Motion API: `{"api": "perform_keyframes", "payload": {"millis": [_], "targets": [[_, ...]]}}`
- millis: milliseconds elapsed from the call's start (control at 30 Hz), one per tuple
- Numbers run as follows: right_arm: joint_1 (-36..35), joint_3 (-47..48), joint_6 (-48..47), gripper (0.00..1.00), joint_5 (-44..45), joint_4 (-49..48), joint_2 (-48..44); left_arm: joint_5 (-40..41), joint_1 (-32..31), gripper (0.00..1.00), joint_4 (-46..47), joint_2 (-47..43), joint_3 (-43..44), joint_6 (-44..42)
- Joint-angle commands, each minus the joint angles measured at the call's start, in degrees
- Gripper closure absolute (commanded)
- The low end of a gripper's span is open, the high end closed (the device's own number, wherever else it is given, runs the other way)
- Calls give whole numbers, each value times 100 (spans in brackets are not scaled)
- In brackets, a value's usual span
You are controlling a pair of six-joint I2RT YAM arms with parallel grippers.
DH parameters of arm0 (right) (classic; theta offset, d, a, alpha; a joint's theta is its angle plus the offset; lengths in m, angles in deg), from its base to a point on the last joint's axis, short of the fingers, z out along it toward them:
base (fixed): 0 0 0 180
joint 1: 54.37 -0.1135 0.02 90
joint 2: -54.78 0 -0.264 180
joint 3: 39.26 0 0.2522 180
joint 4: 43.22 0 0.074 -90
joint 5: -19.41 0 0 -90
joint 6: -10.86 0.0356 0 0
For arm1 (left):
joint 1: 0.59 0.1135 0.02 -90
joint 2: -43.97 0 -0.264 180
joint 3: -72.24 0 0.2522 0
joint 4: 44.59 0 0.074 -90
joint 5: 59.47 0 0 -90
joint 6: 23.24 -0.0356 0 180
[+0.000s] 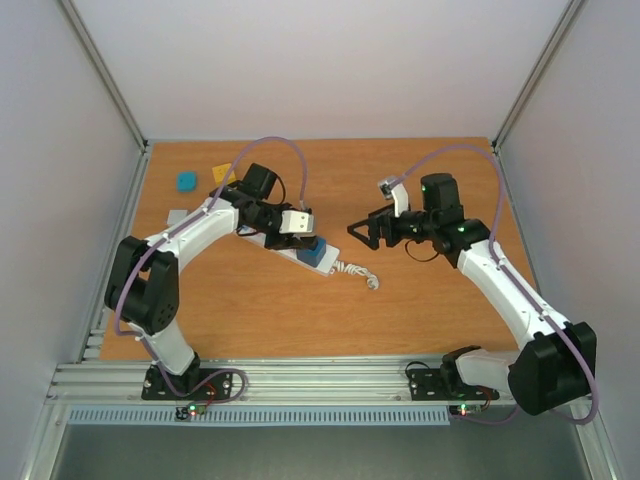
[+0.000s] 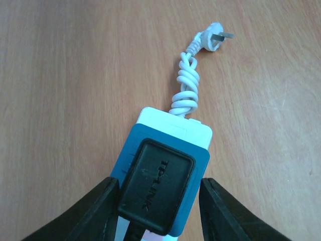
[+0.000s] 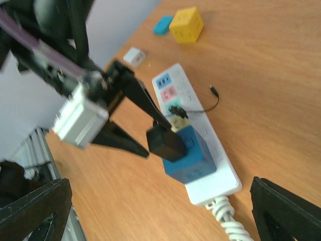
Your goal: Pull the plug off the socket
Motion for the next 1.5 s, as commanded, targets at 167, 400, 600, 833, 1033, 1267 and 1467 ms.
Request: {"api": "perform_keyframes", "payload": {"millis": [167, 400, 600, 833, 1033, 1267, 1467], "targets": [[11, -754, -1396, 6, -431, -711, 218, -167, -24, 64, -79, 153, 470, 130], [-18, -1043, -1856, 8, -419, -908, 406, -152, -21, 73, -505, 439, 841, 243], [-98, -1322, -2314, 9, -381, -1091, 447, -352, -25, 78, -778, 532, 962, 440], [-327, -1429, -2715, 8, -502, -1320, 721, -545, -25, 80, -915, 348, 778, 546], [-689, -1655, -2869, 7, -538, -1965, 947, -541, -42, 80, -898, 97, 410, 762], [-1085, -1631, -3071, 5, -170, -2768, 1502, -631, -69, 81, -796, -117, 59, 803], [-1292, -1581, -3076, 1, -56, -3267, 1872, -572, -173, 79, -691, -262, -162, 829]]}}
